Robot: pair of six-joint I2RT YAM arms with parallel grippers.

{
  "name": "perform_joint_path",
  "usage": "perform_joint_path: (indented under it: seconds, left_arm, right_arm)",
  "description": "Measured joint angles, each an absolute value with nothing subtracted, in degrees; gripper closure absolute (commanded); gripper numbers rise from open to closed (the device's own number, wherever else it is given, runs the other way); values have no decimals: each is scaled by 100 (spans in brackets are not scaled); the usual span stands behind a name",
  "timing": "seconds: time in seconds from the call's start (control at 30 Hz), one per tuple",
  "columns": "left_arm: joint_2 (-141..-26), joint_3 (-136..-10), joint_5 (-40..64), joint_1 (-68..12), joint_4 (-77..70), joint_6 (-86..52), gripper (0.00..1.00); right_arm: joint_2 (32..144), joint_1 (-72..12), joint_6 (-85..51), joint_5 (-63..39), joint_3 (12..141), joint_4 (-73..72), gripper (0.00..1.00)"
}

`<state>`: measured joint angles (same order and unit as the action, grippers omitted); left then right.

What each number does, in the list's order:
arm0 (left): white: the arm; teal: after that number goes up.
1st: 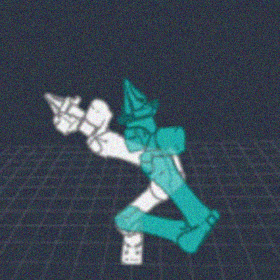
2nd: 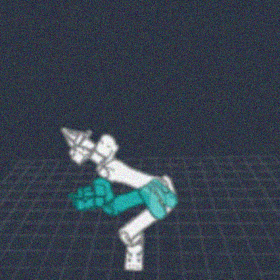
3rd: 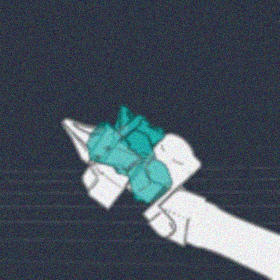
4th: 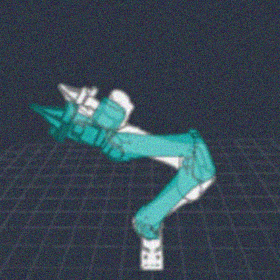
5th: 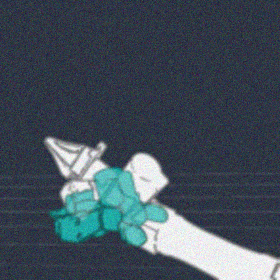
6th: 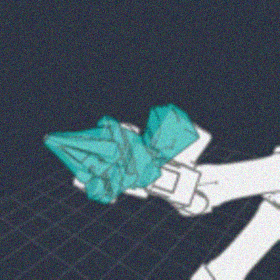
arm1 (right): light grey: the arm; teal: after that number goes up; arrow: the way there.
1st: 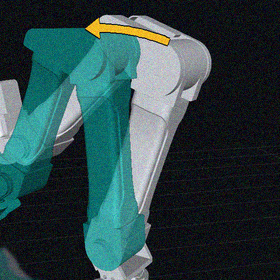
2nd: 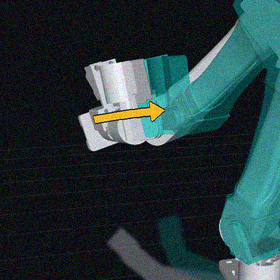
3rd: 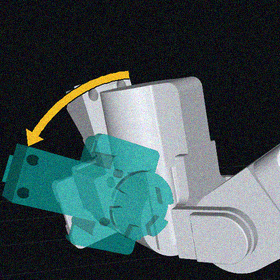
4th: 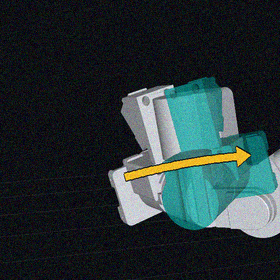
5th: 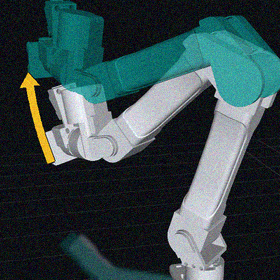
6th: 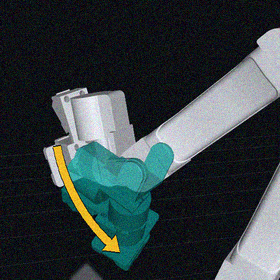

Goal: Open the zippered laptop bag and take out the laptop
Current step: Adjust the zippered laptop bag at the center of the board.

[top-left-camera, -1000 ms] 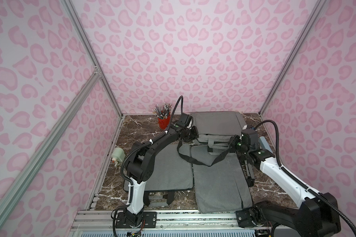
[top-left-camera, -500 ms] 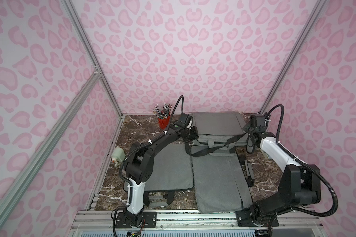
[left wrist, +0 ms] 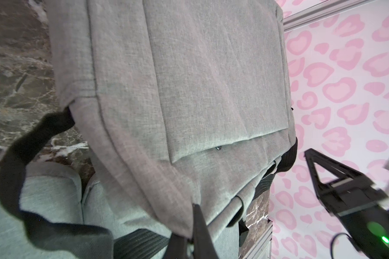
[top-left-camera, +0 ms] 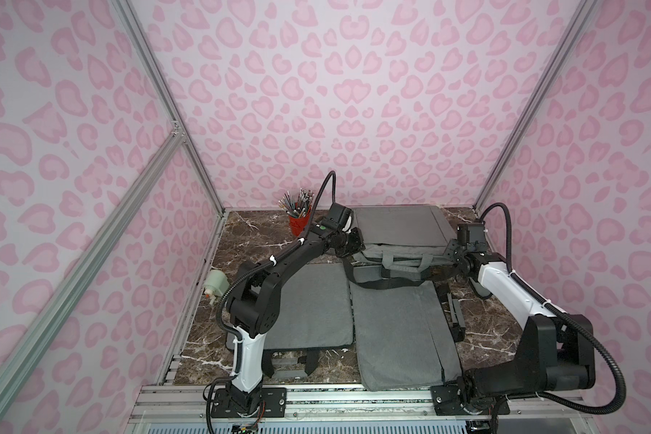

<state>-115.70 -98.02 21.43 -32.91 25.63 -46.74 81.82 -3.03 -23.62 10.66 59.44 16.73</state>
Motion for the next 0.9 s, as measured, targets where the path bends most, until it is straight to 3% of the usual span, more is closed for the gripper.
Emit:
perform_joint_path:
  seconds: [0.1,0.33,0.63,0.9]
  left_arm:
    - [-11570,-9817,2152,-3295,2580,-4672,98]
    - [-11570,-9865,2178,-3297,2707,-4598,98]
    - [-11539,-9883,2053,-3229,2961,-4248,98]
    - [-11542,-9867,2040,-3212,3022,-4202,97]
  right_arm:
    - [7797,-469,-1876,729,5988,1678,40]
    - [7293,-585,-1000,-121,5577,1256,38]
    - [8071,-204,-454,-495,5819,862,33]
    - [8315,-1763,1044,-899,5520,51,30]
